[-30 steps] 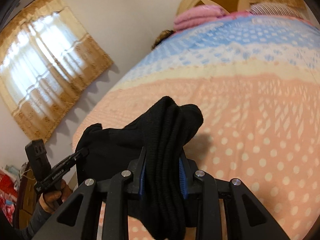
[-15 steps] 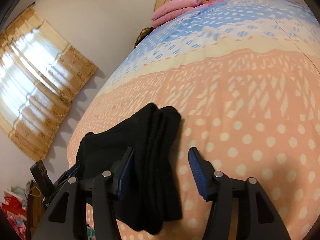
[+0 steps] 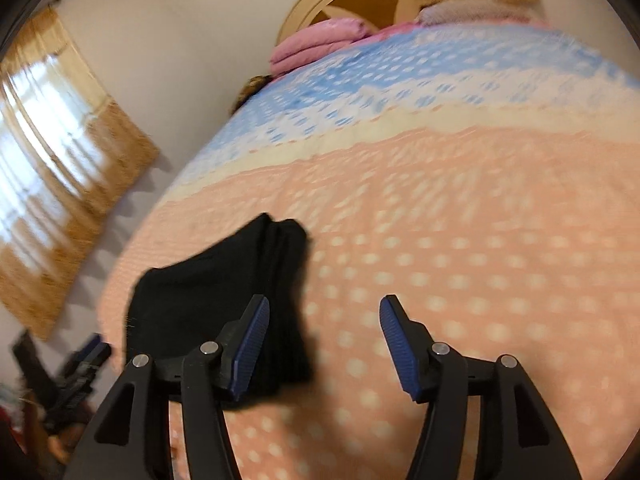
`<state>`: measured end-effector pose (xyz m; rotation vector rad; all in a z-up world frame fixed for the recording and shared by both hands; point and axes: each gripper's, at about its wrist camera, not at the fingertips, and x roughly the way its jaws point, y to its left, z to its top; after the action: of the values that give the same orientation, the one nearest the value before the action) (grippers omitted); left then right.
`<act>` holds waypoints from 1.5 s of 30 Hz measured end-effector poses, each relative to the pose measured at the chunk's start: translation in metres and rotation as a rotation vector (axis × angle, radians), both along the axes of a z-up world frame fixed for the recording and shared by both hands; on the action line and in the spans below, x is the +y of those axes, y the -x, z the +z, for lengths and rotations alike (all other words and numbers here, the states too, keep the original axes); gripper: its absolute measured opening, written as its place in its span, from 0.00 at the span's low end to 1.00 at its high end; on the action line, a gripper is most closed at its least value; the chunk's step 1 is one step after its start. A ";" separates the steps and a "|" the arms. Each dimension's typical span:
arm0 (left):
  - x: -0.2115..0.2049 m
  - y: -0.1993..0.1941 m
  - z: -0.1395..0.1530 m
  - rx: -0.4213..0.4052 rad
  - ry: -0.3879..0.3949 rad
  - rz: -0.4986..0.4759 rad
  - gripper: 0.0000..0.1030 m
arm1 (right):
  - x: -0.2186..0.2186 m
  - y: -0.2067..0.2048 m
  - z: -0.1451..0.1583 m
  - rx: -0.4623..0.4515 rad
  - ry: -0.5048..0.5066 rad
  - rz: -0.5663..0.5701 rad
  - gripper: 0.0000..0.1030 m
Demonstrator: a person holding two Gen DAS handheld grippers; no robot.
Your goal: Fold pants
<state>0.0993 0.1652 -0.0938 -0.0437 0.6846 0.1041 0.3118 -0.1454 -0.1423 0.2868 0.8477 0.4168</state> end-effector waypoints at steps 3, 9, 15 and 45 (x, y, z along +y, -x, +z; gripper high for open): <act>-0.006 0.011 0.010 -0.021 0.002 -0.016 0.73 | -0.008 0.027 0.014 -0.030 0.043 -0.014 0.58; -0.018 0.034 0.030 -0.064 0.006 -0.041 0.78 | -0.003 0.087 0.041 -0.116 0.081 0.030 0.63; -0.026 0.055 0.048 -0.142 0.022 -0.041 0.97 | 0.014 0.146 0.073 -0.263 0.141 0.068 0.64; -0.044 0.067 0.058 -0.187 0.001 -0.064 0.98 | 0.007 0.205 0.089 -0.384 0.152 0.054 0.67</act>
<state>0.0326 0.1213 -0.0358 -0.0321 0.4982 0.0376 0.1071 -0.1386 -0.0530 0.0393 0.5070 0.4376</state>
